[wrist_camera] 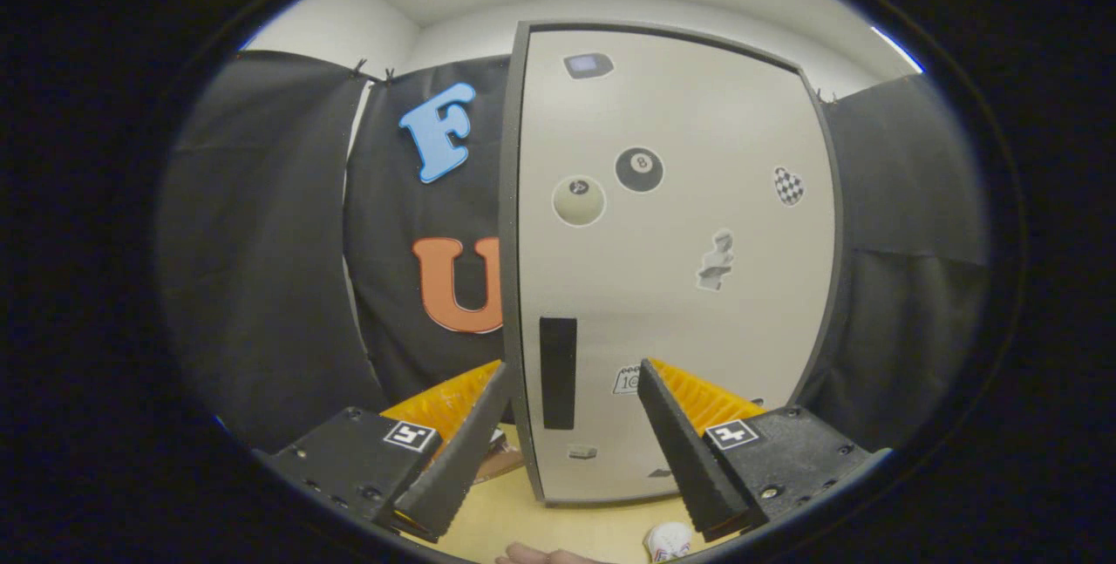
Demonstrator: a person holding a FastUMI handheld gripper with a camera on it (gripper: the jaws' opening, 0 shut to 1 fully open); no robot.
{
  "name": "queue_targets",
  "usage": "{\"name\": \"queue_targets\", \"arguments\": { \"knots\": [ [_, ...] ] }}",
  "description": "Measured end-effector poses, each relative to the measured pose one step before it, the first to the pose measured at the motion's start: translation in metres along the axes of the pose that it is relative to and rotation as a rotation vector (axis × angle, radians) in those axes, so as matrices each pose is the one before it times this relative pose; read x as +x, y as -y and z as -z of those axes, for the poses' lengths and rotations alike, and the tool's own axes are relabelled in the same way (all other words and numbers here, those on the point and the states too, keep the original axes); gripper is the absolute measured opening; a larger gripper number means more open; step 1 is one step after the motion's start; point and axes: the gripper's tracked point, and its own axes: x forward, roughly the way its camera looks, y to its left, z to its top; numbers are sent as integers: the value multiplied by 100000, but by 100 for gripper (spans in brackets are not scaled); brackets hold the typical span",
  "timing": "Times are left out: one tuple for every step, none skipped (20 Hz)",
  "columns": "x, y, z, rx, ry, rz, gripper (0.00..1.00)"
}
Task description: Open the shoe cabinet door, grab the shoes and put them into the shoe cabinet, then close the shoe cabinet door.
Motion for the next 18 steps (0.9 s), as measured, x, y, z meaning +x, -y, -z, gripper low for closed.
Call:
{"name": "queue_targets", "arguments": {
  "knots": [
    [1431,201,634,-474,-1281,755,97],
    [1278,-91,644,-433,-946,-235,97],
    [1248,-226,795,-602,-1998,-781,97],
    [996,-211,625,-64,-1425,-1007,97],
    [964,-294,499,-288,-916,-1098,97],
    [831,-140,363,-707,-680,-579,96],
    [735,-35,370,-534,-609,-214,95],
    [703,-117,200,-476,-191,21,93],
    [188,115,394,180,323,1620,92],
    [-499,-97,-812,67,2252,846,87],
    [309,237,283,-1291,-295,2445,85],
    [265,74,-10,-344,528,1339,79],
    [97,-534,256,1862,-128,-1544,70],
    [-343,-337,-83,1199,-161,-950,61],
    [76,-172,63,425,-609,-775,51],
    [-163,88,-49,467,320,186,42],
    [157,-67,43,317,-184,-1007,40],
    [-58,-20,-31,206,-709,-1140,39]
  ]
}}
